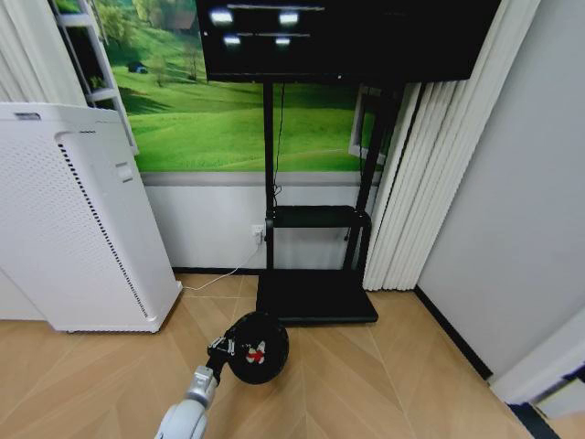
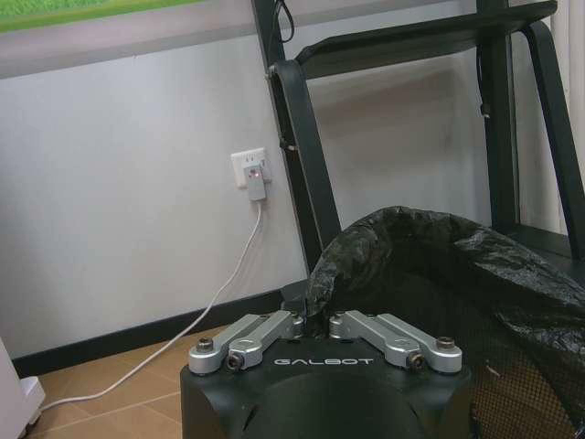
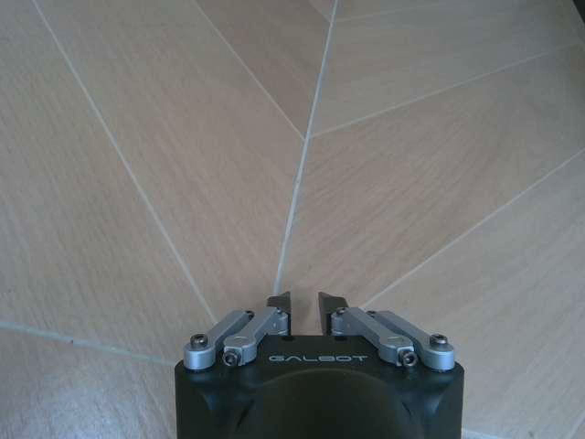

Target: Pick up the trash bin and place the garbage on the floor into it.

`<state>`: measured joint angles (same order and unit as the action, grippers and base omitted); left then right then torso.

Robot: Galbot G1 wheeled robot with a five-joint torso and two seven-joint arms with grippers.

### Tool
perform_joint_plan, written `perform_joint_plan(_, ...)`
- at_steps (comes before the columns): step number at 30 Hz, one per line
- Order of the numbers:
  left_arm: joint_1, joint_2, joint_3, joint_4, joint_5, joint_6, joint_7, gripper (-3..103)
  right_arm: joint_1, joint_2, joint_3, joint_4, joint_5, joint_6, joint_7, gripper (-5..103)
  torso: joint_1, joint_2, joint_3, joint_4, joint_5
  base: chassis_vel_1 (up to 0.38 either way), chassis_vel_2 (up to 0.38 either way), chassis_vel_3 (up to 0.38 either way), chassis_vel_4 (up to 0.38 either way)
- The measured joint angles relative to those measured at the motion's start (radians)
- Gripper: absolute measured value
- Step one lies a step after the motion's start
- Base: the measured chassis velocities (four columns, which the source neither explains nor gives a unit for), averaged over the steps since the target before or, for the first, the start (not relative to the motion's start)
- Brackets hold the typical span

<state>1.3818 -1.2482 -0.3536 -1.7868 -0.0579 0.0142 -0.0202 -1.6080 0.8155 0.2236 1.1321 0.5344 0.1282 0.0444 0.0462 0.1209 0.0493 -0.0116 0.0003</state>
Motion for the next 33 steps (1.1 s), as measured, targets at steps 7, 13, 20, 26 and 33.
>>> perform_joint_plan(7,-0.007,-0.001,0.006,0.006,0.000,0.000,0.001,7,-0.076,-0.029,0.049,0.111,0.006,-0.001,0.004,46,0.000,0.000,0.000,0.0000,-0.0003,0.000,0.000,0.000,0.000)
perform_joint_plan(13,-0.014,0.002,0.010,0.007,-0.001,0.000,0.001,7,-0.103,-0.031,0.074,0.097,-0.003,0.013,0.004,67,0.000,0.000,0.000,-0.0002,-0.0003,0.000,0.000,0.000,0.000)
perform_joint_plan(20,-0.024,0.006,0.017,0.017,-0.002,0.002,0.001,7,-0.134,-0.024,0.100,0.105,0.004,0.021,0.005,90,0.000,0.000,0.000,-0.0001,-0.0002,0.000,0.000,0.000,0.000)
perform_joint_plan(26,-0.036,0.009,0.023,0.030,-0.004,0.006,0.001,7,-0.167,-0.020,0.129,0.123,0.011,0.024,0.007,100,0.000,0.000,0.000,-0.0001,-0.0003,0.000,0.000,0.000,0.000)
perform_joint_plan(33,-0.040,0.006,0.025,0.040,-0.004,0.006,0.001,7,-0.170,-0.009,0.126,0.093,0.014,0.032,0.006,100,0.000,0.000,0.000,-0.0001,-0.0003,0.000,0.000,0.000,0.000)
